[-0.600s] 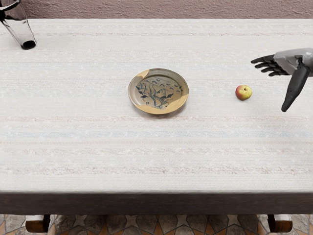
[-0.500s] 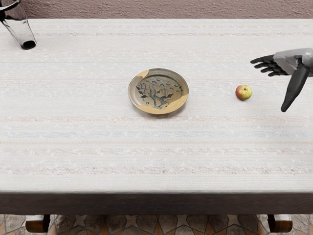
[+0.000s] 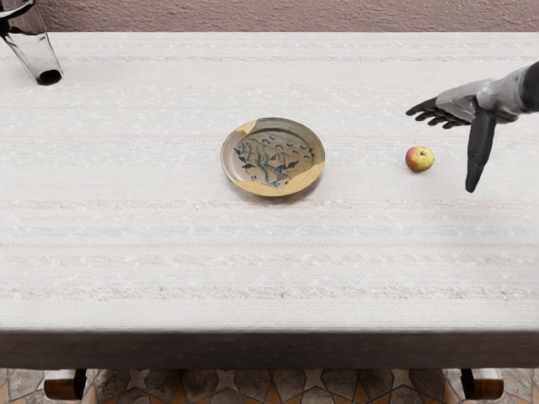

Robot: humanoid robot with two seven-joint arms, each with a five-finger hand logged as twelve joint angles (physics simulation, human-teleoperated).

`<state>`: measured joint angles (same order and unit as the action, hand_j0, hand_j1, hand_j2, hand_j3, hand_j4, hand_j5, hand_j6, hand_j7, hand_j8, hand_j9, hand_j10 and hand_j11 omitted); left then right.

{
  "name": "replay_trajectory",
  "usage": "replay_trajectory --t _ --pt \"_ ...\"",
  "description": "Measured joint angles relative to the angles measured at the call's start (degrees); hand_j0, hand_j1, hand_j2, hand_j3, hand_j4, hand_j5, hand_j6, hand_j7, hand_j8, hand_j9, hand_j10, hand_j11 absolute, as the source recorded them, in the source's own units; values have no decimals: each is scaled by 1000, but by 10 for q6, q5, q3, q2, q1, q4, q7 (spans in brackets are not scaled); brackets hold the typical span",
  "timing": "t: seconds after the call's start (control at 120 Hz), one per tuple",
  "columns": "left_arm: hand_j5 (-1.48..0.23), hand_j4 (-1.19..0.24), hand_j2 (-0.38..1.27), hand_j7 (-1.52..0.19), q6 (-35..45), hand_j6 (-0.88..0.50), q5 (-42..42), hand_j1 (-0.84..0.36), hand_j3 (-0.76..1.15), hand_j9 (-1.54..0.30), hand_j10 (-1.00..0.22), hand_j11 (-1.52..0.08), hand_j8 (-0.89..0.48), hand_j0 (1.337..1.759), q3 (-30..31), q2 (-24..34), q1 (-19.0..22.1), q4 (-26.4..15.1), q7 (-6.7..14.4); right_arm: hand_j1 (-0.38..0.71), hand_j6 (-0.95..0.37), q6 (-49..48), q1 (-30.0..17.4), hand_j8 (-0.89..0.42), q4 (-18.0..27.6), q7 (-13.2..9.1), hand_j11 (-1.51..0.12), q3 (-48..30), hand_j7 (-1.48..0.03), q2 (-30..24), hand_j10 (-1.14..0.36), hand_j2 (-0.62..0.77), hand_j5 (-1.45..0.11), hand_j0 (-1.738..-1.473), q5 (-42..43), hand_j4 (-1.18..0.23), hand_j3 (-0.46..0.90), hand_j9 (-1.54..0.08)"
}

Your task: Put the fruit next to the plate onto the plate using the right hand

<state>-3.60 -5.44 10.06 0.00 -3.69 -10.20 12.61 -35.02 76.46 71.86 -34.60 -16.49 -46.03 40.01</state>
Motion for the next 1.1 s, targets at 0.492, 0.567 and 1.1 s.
replay_trajectory --t 0.492,0.567,1.1 --pt "0 0 0 0 0 0 0 349 0 0 0 0 0 1658 0 0 0 0 0 -349 -6 157 -53 -4 -10 -4 0 3 0 117 -3 1 -1 -1658 229 -4 0 0" --pt "0 0 0 0 0 0 0 349 0 0 0 0 0 1658 0 0 0 0 0 -349 -5 181 -61 -4 -22 -4 0 3 0 126 -3 1 -1 -1658 243 -4 0 0" --pt "0 0 0 0 0 0 0 349 0 0 0 0 0 1658 0 0 0 0 0 -291 -55 260 -126 -54 -98 -4 -65 5 -64 180 -52 -8 -65 -1658 310 -53 0 -65"
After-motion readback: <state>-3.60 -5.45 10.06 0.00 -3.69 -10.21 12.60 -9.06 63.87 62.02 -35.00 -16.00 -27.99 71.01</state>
